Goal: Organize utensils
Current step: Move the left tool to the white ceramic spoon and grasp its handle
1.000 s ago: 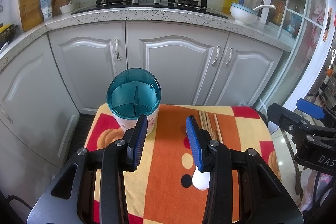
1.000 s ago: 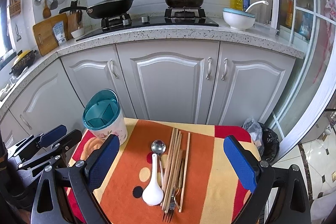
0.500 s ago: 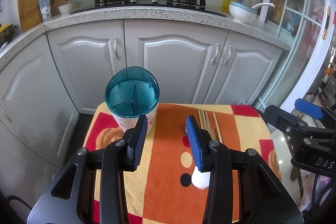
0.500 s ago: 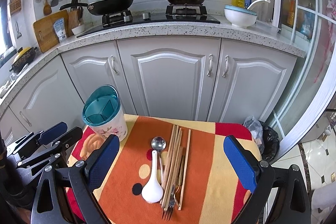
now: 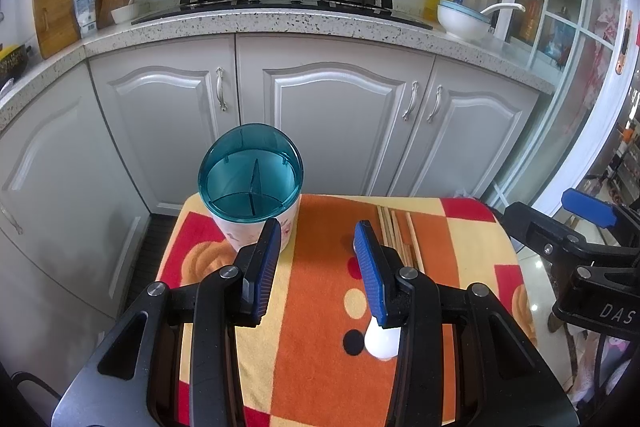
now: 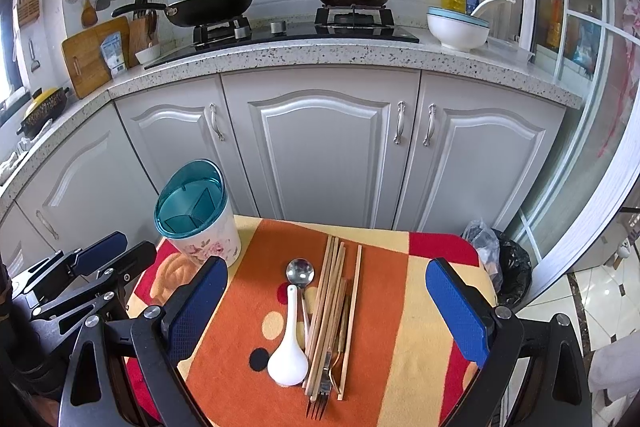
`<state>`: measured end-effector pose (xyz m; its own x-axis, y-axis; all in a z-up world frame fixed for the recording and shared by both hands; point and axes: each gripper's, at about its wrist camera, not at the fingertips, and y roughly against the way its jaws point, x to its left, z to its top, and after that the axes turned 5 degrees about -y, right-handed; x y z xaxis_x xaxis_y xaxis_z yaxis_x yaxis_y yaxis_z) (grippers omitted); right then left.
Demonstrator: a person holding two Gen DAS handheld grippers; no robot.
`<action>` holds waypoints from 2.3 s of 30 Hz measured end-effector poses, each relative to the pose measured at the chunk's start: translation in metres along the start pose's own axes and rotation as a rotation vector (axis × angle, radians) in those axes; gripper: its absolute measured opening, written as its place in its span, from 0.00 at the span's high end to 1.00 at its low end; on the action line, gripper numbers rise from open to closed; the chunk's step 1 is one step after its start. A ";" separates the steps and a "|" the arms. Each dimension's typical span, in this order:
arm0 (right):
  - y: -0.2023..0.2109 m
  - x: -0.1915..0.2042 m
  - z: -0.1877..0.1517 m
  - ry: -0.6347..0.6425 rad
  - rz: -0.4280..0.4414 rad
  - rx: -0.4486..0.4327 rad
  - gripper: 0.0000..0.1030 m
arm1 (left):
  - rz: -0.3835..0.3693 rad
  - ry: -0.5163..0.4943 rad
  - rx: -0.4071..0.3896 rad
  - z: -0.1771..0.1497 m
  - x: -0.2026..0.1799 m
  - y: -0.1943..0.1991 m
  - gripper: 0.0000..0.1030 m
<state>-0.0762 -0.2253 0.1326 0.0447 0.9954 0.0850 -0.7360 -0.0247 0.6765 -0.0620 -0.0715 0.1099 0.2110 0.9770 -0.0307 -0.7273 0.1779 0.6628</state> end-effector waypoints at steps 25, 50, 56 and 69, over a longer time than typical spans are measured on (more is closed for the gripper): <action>-0.024 -0.004 -0.006 0.007 -0.005 0.067 0.03 | -0.008 -0.001 0.058 -0.004 -0.006 -0.021 0.64; -0.143 -0.075 -0.061 -0.126 0.053 0.327 0.23 | -0.289 0.017 0.401 -0.044 -0.038 -0.175 0.64; -0.180 -0.082 -0.055 -0.122 0.078 0.381 0.42 | -0.293 0.014 0.431 -0.043 -0.044 -0.207 0.71; -0.246 -0.080 -0.033 -0.080 0.088 0.450 0.52 | -0.340 0.039 0.458 -0.045 -0.039 -0.227 0.89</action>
<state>0.0788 -0.2954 -0.0643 0.0604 0.9778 0.2006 -0.3735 -0.1642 0.9130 0.0657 -0.1451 -0.0731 0.3530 0.8787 -0.3212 -0.2636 0.4229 0.8670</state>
